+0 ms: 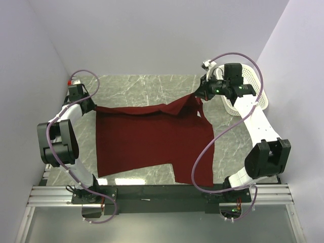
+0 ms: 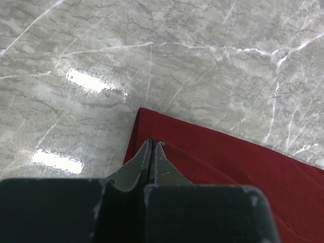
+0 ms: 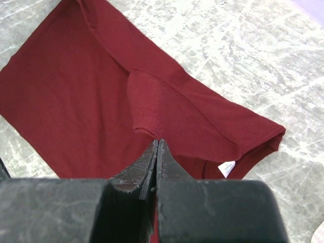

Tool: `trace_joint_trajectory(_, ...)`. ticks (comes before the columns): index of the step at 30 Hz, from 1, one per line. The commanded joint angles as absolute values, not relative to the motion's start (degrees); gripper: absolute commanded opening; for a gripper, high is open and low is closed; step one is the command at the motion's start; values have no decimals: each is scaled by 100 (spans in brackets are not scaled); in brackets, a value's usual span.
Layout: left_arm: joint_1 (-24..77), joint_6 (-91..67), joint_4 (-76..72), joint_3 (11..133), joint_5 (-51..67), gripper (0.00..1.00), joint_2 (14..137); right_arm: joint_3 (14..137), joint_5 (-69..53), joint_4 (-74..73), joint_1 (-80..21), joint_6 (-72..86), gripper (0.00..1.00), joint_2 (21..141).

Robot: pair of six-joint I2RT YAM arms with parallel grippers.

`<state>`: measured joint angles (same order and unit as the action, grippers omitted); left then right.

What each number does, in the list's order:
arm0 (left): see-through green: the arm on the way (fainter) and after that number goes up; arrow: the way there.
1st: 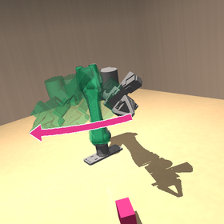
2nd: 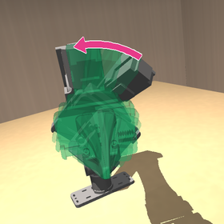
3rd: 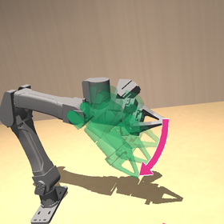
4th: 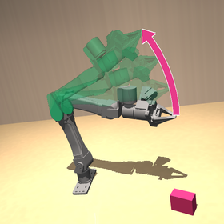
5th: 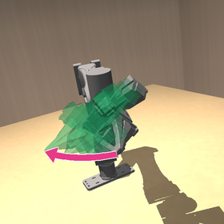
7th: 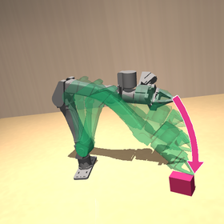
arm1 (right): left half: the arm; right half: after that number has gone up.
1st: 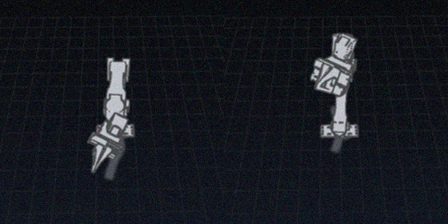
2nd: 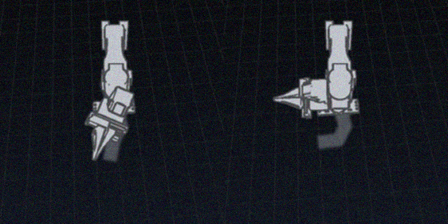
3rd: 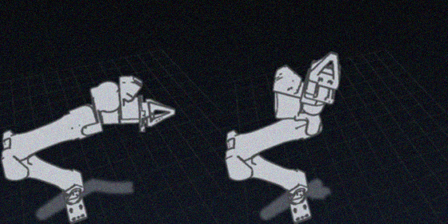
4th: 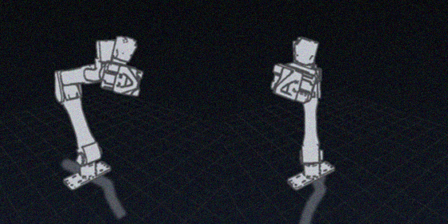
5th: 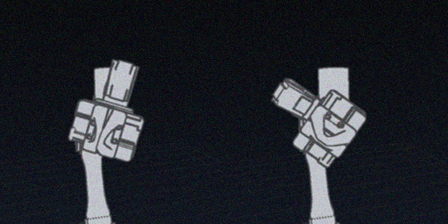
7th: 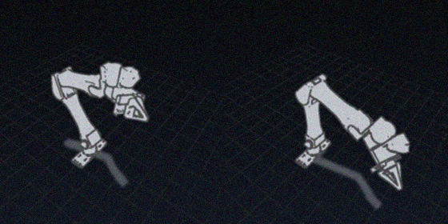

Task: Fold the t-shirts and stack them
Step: Fold the tshirt

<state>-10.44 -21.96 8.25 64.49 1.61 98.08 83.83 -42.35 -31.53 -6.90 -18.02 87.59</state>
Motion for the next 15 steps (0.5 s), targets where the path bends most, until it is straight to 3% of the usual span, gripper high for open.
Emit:
trace_joint_trajectory(1, -1064, -2206, 747, 6390, 114, 0, 9624, 8323, -4166, -3102, -756, -1916, 0, 8446)
trace_joint_trajectory(15, -1063, -2162, 765, 6267, 79, 0, 9501, 8025, -4008, -3112, -809, -2013, 0, 8244)
